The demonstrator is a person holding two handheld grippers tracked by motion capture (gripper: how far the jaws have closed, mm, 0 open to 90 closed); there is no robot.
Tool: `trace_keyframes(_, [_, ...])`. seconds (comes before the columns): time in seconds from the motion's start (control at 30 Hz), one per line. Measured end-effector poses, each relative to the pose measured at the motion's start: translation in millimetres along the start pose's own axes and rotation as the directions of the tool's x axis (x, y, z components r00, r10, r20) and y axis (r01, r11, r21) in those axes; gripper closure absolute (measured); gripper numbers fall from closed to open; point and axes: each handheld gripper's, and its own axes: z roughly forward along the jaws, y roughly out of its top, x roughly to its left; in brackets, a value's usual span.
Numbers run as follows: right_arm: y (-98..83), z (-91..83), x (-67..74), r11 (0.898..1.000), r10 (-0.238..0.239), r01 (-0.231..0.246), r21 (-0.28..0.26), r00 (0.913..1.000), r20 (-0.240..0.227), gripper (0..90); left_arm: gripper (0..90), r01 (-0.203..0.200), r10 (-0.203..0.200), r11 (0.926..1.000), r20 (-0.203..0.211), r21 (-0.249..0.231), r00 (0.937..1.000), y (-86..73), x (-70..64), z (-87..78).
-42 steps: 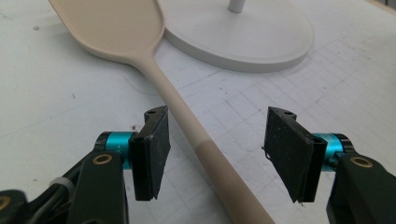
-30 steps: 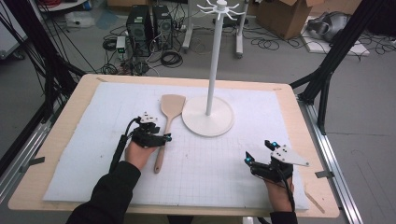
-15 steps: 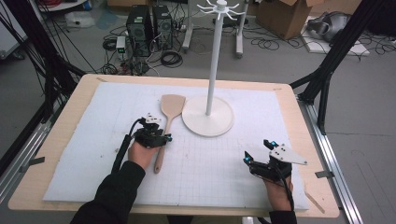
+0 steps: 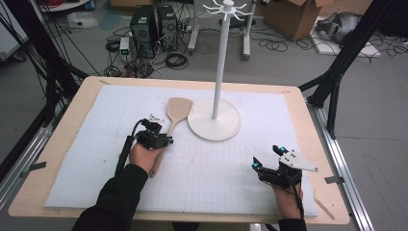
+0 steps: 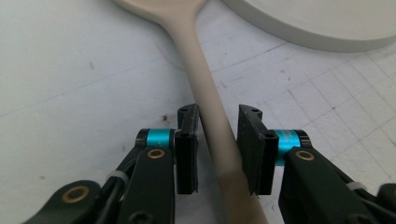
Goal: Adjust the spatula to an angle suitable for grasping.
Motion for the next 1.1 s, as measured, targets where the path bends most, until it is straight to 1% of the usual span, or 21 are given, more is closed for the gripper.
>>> trace_keyframes(0.07, [-0.2,-0.1,-0.2,1.000,-0.002,0.002,0.001,1.0000,-0.001,15.5,71.1,0.007,-0.007,1.0000,-0.006,0.006,1.0000,-0.2,3.3,-1.7])
trace_keyframes(0.1, [-0.7,-0.4,0.0,1.000,-0.003,0.003,0.003,1.0000,0.001,15.5,72.9,0.022,-0.022,0.9997,-0.006,0.007,0.9997,-0.6,6.7,-2.9])
trace_keyframes(0.13, [-0.8,-0.3,0.0,1.000,-0.004,0.004,0.002,1.0000,0.002,15.5,73.6,0.026,-0.026,0.9996,-0.012,0.009,0.9996,-0.6,8.2,-3.5])
trace_keyframes(0.2, [-1.0,-0.1,0.0,1.000,-0.003,0.003,0.000,1.0000,0.002,15.5,75.3,0.028,-0.027,0.9996,-0.019,0.009,0.9994,-0.7,9.5,-4.2])
trace_keyframes(0.23, [-1.2,-0.3,0.1,1.000,-0.002,0.002,0.003,1.0000,0.000,15.5,76.0,0.027,-0.027,0.9996,-0.027,0.009,0.9993,-1.1,12.3,-5.3])
trace_keyframes(0.3, [-1.2,-0.2,-0.2,1.000,-0.006,0.006,0.000,1.0000,0.003,15.5,77.0,0.024,-0.024,0.9997,-0.028,0.008,0.9993,-1.3,13.9,-5.8])
trace_keyframes(0.33, [-1.2,-0.9,-0.4,1.000,-0.004,0.004,0.003,1.0000,0.002,15.5,77.1,0.019,-0.018,0.9998,-0.019,0.009,0.9997,-1.7,16.4,-6.6])
trace_keyframes(0.37, [-1.2,-0.9,-0.4,1.000,-0.004,0.004,0.003,1.0000,0.002,15.5,77.2,0.019,-0.018,0.9998,-0.019,0.009,0.9997,-1.7,16.4,-6.6])
trace_keyframes(0.4, [-1.0,-1.4,-0.3,1.000,0.003,-0.003,0.003,1.0000,0.003,15.5,77.3,0.000,0.000,0.9998,-0.019,0.021,0.9998,-1.1,17.4,-7.6])
trace_keyframes(0.43, [-0.9,-1.4,-0.7,1.000,0.000,0.000,-0.001,1.0000,0.004,15.5,77.3,0.000,0.000,0.9998,-0.019,0.021,0.9998,-1.1,17.4,-7.6])
trace_keyframes(0.47, [-1.0,-1.6,-0.7,1.000,-0.001,0.001,-0.002,1.0000,0.003,15.5,77.4,-0.013,0.014,0.9996,-0.014,0.026,0.9998,-1.1,18.7,-8.3])
trace_keyframes(0.5, [-1.0,-1.9,-0.8,1.000,-0.001,0.001,-0.002,1.0000,0.003,15.5,77.4,-0.013,0.014,0.9996,-0.014,0.026,0.9998,-1.1,18.7,-8.3])
trace_keyframes(0.53, [-1.1,-2.3,-0.9,1.000,-0.001,0.001,0.000,1.0000,0.003,15.5,77.5,-0.027,0.027,0.9990,-0.003,0.035,0.9996,-1.3,21.0,-9.8])
trace_keyframes(0.57, [-1.3,-2.5,-0.9,1.000,0.000,0.000,0.000,1.0000,0.003,15.5,77.5,-0.027,0.027,0.9990,-0.003,0.035,0.9996,-1.3,21.0,-9.8])
trace_keyframes(0.6, [-1.5,-2.6,-1.2,1.000,-0.002,0.002,-0.001,1.0000,0.005,15.5,77.5,-0.031,0.031,0.9990,0.011,0.033,0.9995,-2.0,23.8,-11.6])
trace_keyframes(0.67, [-2.2,-3.2,-1.1,1.000,0.010,-0.010,0.001,0.9999,0.007,15.5,77.6,-0.029,0.028,0.9993,0.020,0.023,0.9994,-2.4,25.8,-14.6])
trace_keyframes(0.77, [-3.1,-3.8,-1.6,1.000,0.009,-0.009,0.001,0.9999,0.010,15.5,77.6,-0.040,0.039,0.9992,0.033,0.004,0.9987,-3.1,28.9,-20.1])
trace_keyframes(0.93, [-3.4,-4.0,-1.7,1.000,0.014,-0.014,0.001,0.9998,0.012,15.5,77.7,-0.060,0.060,0.9982,0.035,0.008,0.9976,-6.6,33.8,-26.0])
trace_keyframes(0.97, [-3.3,-3.7,-1.8,1.000,0.009,-0.009,-0.001,0.9999,0.011,15.5,77.7,-0.068,0.068,0.9977,0.037,-0.001,0.9970,-9.3,36.4,-29.2])
trace_keyframes(1.07, [-3.2,-3.3,-0.8,1.000,0.014,-0.014,0.006,0.9998,0.010,15.5,77.6,-0.067,0.067,0.9977,0.044,-0.009,0.9967,-11.7,39.6,-32.3])
trace_keyframes(1.1, [-2.5,-2.1,0.2,1.000,0.010,-0.010,0.005,0.9999,0.009,15.5,77.6,-0.073,0.074,0.9973,0.050,-0.011,0.9960,-13.1,41.2,-34.6])
